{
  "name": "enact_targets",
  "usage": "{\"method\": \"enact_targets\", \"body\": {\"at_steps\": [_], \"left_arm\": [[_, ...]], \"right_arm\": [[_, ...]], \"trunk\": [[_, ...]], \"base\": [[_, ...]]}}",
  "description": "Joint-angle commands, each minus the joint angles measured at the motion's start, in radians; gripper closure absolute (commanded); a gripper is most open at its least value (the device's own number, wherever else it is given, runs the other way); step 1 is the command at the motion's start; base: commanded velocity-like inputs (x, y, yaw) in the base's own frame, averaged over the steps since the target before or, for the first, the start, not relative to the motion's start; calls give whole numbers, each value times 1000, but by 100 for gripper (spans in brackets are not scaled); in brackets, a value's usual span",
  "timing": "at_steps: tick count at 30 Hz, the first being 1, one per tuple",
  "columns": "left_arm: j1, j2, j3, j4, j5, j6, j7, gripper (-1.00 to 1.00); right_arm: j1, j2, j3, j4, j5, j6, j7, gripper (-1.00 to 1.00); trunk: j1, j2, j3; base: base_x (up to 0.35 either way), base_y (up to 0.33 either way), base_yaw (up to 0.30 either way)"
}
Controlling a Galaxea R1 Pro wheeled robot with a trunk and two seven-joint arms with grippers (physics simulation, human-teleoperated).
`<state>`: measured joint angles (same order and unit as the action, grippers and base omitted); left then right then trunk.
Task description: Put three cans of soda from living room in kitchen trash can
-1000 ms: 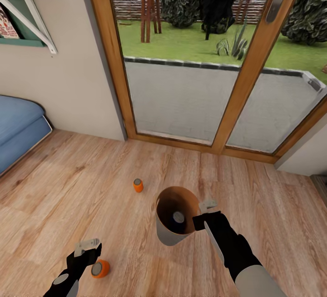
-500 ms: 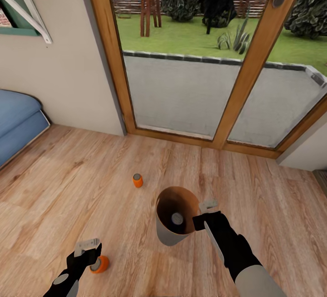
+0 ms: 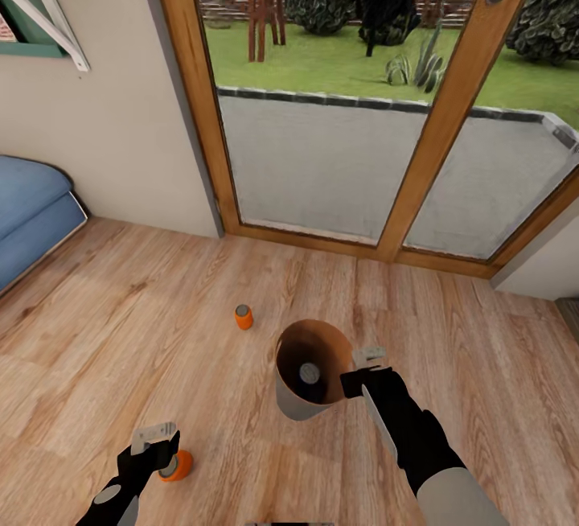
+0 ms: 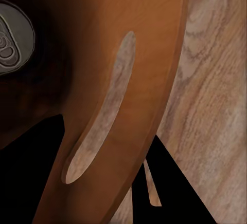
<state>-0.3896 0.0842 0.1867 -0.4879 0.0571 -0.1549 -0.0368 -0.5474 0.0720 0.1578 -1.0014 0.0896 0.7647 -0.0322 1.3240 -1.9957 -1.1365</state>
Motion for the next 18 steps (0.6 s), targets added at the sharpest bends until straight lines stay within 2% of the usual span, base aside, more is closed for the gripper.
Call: {"method": "enact_targets", "body": {"at_steps": [1,18], "left_arm": [[0,0,0,0,0,0,0,-100],[0,0,0,0,0,0,0,-100]], "right_arm": [[0,0,0,-2,-10,-1,9,100],[0,0,0,-6,-10,-1,10,100]], "trunk": [[4,-7,-3],[69,-126,-80]], "base": [[0,0,0],[0,0,0]]}}
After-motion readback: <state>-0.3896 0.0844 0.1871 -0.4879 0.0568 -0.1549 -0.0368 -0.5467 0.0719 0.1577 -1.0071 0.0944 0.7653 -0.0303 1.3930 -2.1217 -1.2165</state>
